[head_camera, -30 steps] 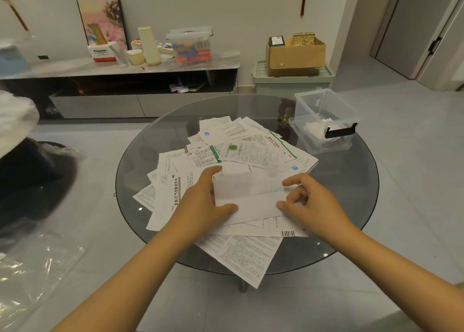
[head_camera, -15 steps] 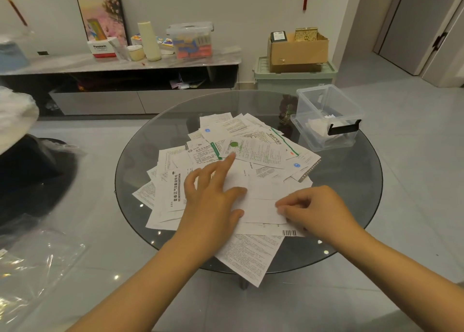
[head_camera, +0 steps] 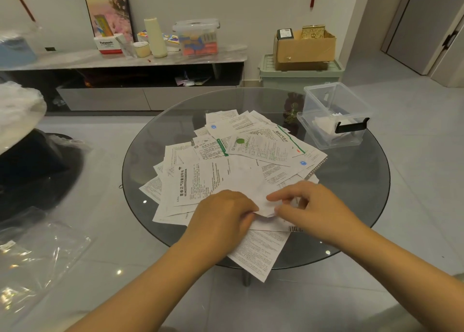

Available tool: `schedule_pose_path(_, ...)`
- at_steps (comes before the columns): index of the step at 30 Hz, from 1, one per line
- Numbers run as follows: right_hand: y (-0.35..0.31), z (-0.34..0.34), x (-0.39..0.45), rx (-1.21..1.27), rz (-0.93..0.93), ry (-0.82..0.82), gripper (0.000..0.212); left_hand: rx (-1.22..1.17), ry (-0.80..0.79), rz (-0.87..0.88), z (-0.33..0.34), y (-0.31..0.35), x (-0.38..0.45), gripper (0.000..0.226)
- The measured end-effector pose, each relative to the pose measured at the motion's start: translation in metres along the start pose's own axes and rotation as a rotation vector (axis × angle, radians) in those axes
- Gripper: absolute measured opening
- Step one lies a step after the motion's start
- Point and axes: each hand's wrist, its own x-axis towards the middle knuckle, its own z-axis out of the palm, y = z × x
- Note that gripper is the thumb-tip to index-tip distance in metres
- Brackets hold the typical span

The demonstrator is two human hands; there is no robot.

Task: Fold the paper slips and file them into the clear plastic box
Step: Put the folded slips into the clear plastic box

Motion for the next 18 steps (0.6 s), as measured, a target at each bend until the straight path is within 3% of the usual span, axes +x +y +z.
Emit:
schedule_pose_path(3,0.0,-0.003,0.003,-0.214,-0.145,-0.051,0.028,-0.187,0.03,-0.146,0.0,-0.005,-0.007,0.016)
schedule_pose_path(6,-0.001,-0.006,0.005,-0.322,-0.205,-0.105,0.024,-0.359,0.018,-0.227,-0.003,-0.011,-0.012,0.01)
schedule_pose_path(14,0.003,0.005,0.018,-0.165,-0.147,0.019,0.004,-0.472,0.046,-0.336,-0.006,-0.015,-0.015,0.017)
schedule_pose_path(18,0.007,0.02,0.026,-0.214,-0.087,0.063,0.029,-0.435,0.011,-0.383,0.0,-0.015,-0.012,0.06)
